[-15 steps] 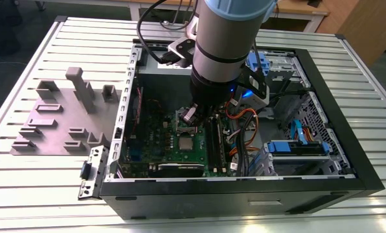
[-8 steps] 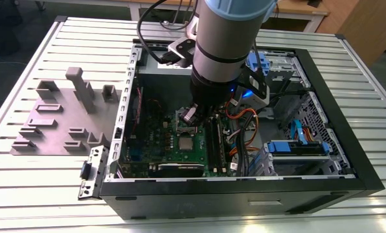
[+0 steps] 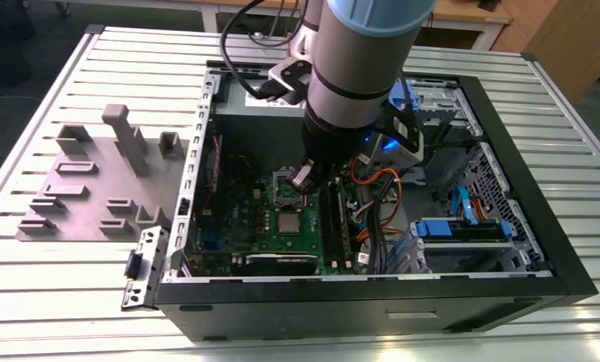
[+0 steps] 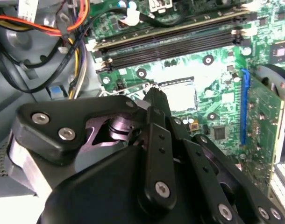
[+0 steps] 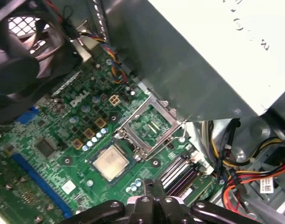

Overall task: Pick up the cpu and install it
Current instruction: 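Close the cpu cover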

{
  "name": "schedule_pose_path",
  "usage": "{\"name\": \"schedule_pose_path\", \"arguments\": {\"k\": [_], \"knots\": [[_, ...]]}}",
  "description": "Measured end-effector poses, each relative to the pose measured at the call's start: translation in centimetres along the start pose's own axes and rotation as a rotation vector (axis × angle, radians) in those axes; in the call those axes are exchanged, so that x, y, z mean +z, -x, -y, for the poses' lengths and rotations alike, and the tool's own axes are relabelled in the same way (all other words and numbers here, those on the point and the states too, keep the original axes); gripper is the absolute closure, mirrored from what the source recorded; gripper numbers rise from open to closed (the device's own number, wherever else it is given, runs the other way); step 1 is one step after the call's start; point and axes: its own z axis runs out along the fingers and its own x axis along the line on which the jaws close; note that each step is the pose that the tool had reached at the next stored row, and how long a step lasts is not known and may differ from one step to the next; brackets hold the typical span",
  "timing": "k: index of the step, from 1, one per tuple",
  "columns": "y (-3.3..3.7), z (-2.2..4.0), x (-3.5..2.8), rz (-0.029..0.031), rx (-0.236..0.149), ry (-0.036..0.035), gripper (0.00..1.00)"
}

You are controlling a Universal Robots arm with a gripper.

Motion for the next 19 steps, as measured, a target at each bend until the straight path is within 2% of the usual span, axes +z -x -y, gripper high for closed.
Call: {"name": "schedule_pose_path", "arguments": {"k": [3, 8, 11, 16, 19], "knots": [[0.26, -0.18, 0.11, 0.0001, -0.005, 0.0011, 0.90], [0.26, -0.19, 0.22, -0.0050, -0.070, 0.0055, 0.90], [0.31, -0.15, 0.28, -0.0052, -0.096, 0.0088, 0.90], [0.95, 0.20, 0.37, -0.0046, -0.100, 0.0101, 0.90], [1.22, 0.20, 0.46, -0.0044, -0.102, 0.0105, 0.90]]}}
